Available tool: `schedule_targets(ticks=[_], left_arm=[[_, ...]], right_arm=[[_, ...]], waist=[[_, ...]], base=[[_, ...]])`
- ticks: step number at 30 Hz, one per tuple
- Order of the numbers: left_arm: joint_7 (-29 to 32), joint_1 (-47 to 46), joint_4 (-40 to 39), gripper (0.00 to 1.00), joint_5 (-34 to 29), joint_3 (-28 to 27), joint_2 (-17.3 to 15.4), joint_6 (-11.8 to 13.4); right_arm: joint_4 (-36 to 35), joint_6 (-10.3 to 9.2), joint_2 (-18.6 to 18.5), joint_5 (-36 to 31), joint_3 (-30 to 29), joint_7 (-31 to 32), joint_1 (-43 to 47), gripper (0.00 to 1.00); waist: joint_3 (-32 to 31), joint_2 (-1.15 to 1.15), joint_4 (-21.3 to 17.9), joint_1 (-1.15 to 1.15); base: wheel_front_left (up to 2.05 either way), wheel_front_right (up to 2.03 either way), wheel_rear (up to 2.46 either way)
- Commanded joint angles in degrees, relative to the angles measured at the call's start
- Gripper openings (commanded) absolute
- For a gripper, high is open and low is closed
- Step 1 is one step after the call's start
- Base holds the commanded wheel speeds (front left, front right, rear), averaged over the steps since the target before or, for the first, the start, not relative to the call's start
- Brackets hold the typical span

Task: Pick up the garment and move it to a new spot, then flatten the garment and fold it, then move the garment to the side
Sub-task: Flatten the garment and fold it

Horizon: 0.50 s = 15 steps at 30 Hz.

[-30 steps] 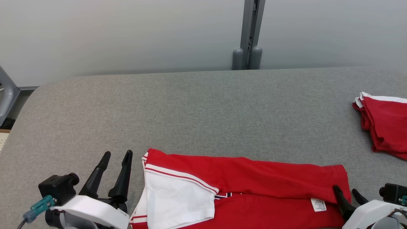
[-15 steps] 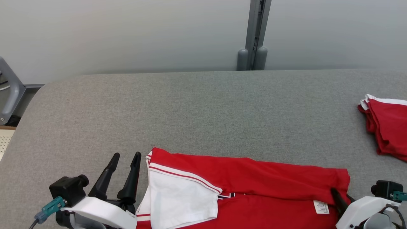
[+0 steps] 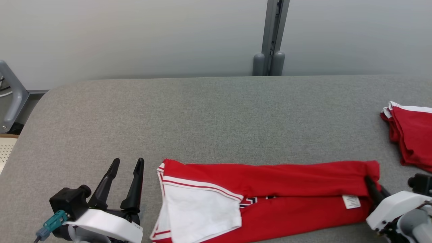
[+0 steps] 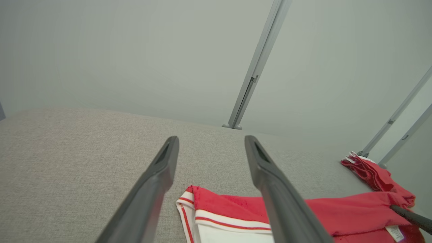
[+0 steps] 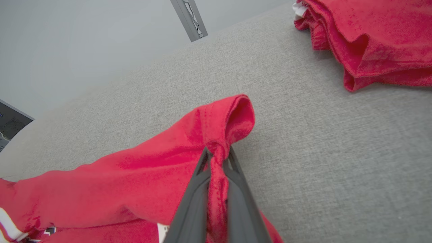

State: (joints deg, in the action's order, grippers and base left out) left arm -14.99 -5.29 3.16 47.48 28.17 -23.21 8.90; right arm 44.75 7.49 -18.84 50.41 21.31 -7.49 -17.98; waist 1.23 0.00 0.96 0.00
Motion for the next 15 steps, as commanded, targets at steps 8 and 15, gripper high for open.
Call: schedule_targets(ticks=[8, 15], left_arm=[[-0.2, 4.0, -0.1, 1.0, -9.8, -7.4, 5.0, -0.5], [-0.2, 6.5, 1.0, 1.0, -15.7, -12.0, 9.8, -2.7]], right_arm=[[-2.2, 0.01, -6.0, -1.1, -3.2, -1.1, -2.0, 0.0], [-5.3, 0.01, -8.5, -3.1, -4.7, 0.7, -3.7, 0.0]], waist=[[-0.6, 0.0, 0.0, 0.0], [-1.0, 0.0, 0.6, 0.0]], base=[[0.0, 0.0, 0.0], [0.0, 0.0, 0.0]])
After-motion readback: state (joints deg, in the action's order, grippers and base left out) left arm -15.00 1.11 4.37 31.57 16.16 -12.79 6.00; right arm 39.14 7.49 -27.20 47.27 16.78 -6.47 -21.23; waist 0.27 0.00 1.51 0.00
